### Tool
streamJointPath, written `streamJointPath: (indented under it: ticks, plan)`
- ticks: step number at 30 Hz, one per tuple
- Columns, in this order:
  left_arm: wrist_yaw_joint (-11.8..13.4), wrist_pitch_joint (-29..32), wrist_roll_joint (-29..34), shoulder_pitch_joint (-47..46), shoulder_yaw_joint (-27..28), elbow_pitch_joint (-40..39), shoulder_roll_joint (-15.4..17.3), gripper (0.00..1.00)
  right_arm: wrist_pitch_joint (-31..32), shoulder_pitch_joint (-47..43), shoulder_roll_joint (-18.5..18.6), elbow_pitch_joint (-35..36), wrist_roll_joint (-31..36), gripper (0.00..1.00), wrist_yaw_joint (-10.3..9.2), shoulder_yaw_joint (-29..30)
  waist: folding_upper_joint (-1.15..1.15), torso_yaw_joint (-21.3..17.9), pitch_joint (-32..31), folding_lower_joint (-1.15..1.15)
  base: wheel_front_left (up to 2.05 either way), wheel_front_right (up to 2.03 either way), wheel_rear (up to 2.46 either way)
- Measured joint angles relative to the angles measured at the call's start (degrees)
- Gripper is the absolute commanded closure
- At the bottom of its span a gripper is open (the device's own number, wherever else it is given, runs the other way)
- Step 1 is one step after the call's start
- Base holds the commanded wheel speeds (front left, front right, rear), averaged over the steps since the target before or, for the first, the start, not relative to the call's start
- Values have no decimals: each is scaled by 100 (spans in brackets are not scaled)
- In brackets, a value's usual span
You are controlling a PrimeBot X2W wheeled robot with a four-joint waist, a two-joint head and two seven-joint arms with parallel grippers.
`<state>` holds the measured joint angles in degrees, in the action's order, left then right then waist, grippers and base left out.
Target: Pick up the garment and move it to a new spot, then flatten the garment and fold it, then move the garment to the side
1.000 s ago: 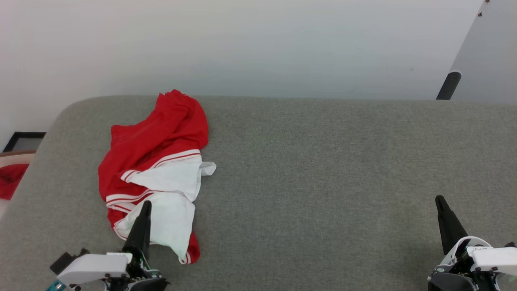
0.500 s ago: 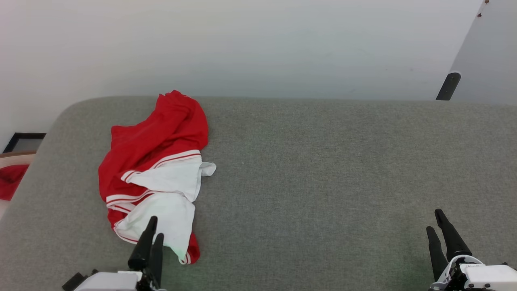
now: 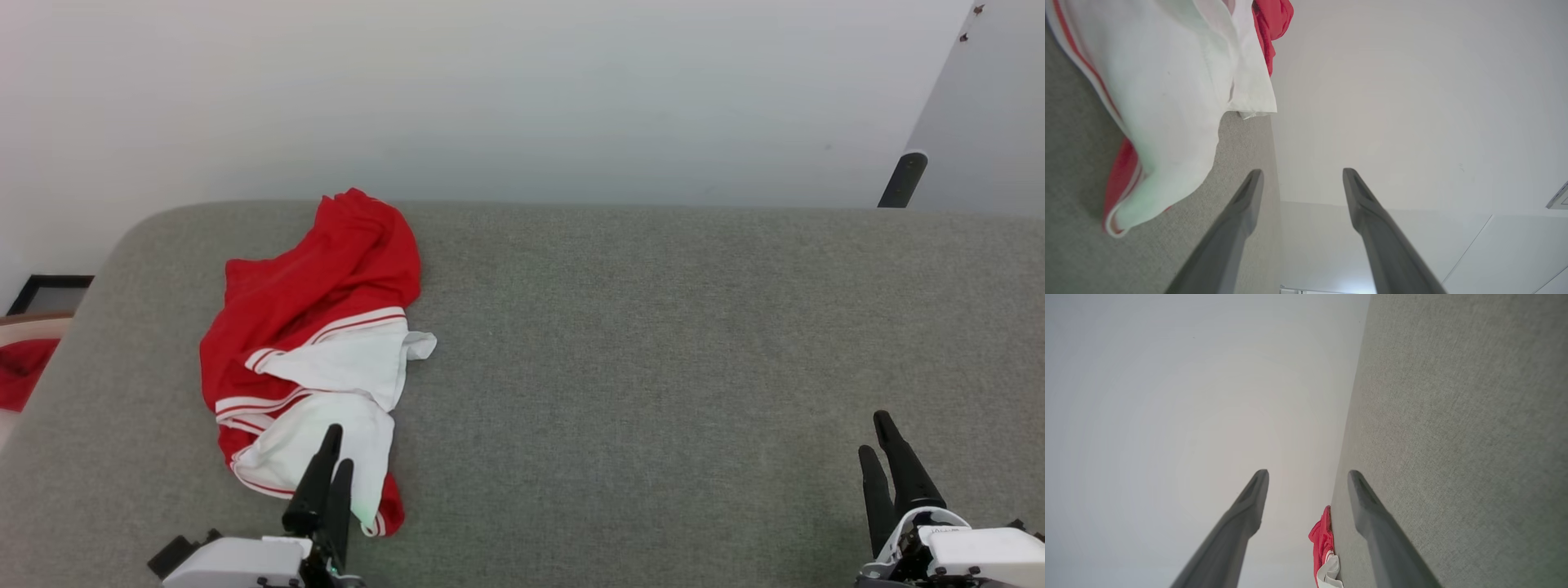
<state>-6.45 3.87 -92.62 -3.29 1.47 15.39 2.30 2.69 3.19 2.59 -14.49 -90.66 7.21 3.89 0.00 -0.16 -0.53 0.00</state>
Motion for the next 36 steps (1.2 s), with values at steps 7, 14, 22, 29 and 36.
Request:
streamJointPath:
  ticks: [7,14,22,29,36]
  plan:
    - [37,-140,41,-26,-172,-46,33,0,-166,-3,24,74,203,0,0,-96,0,-7,-34,0,0,0,0]
    - [42,-320,254,-67,-369,-68,136,0,-352,-24,62,116,503,0,0,-177,0,-13,-74,0,0,0,0]
    - [207,-673,901,-145,-644,-34,321,0,-577,-36,137,127,1340,0,1,-249,0,-12,-128,0,0,0,0]
    - [423,-850,1816,-214,-803,-8,426,0,-717,-47,126,147,2126,0,1,-242,0,-9,-168,0,0,0,0]
    - [668,-971,3208,-229,-794,-111,441,0,-839,-48,94,245,3082,0,1,-218,0,-11,-190,0,0,0,0]
